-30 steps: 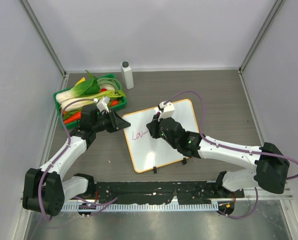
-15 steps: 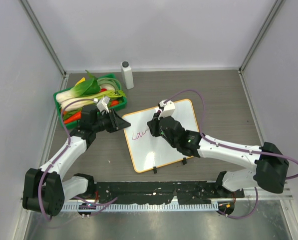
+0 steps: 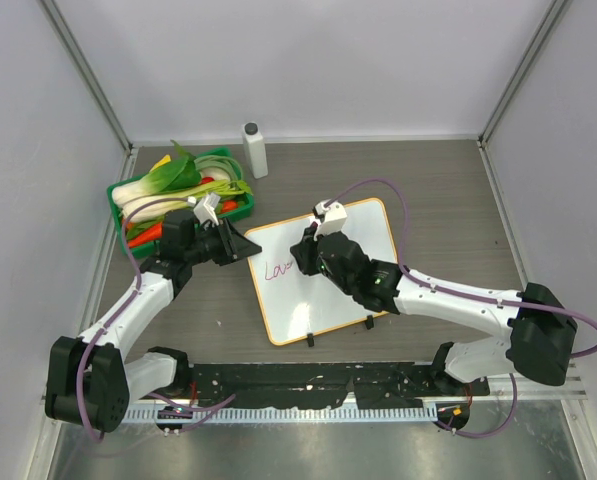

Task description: Write a sentence on the whiteboard

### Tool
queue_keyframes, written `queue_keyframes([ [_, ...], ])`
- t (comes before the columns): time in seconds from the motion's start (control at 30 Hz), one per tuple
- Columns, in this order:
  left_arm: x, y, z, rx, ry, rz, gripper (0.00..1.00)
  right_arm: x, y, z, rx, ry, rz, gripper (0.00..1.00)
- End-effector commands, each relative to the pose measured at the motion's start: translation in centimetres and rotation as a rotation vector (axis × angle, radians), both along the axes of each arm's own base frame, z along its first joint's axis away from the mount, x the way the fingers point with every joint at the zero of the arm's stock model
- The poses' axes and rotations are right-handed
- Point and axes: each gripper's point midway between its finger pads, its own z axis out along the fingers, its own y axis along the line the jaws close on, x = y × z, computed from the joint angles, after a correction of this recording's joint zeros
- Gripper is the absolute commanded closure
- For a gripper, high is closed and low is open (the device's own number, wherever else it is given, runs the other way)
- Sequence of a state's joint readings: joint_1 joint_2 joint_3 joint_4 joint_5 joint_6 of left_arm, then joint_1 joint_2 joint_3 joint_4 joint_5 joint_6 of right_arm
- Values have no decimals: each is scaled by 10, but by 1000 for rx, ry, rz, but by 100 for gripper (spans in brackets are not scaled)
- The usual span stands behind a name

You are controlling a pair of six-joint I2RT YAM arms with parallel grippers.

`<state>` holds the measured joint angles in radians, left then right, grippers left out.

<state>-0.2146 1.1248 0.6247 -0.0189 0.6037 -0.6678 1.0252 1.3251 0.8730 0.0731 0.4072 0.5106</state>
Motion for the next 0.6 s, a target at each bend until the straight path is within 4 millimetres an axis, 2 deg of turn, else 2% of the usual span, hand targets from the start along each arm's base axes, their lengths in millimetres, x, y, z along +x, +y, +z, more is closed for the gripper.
queue_keyframes([
  [0.0,5,5,-3,43,-34,11,100,-3,-2,-16,-38,38,15,98],
  [0.2,4,5,-3,44,-35,9,100,-11,-7,-32,-72,71,29,99],
  [0.57,5,5,-3,43,-32,10,100,-10,-18,-31,-77,59,-6,99],
])
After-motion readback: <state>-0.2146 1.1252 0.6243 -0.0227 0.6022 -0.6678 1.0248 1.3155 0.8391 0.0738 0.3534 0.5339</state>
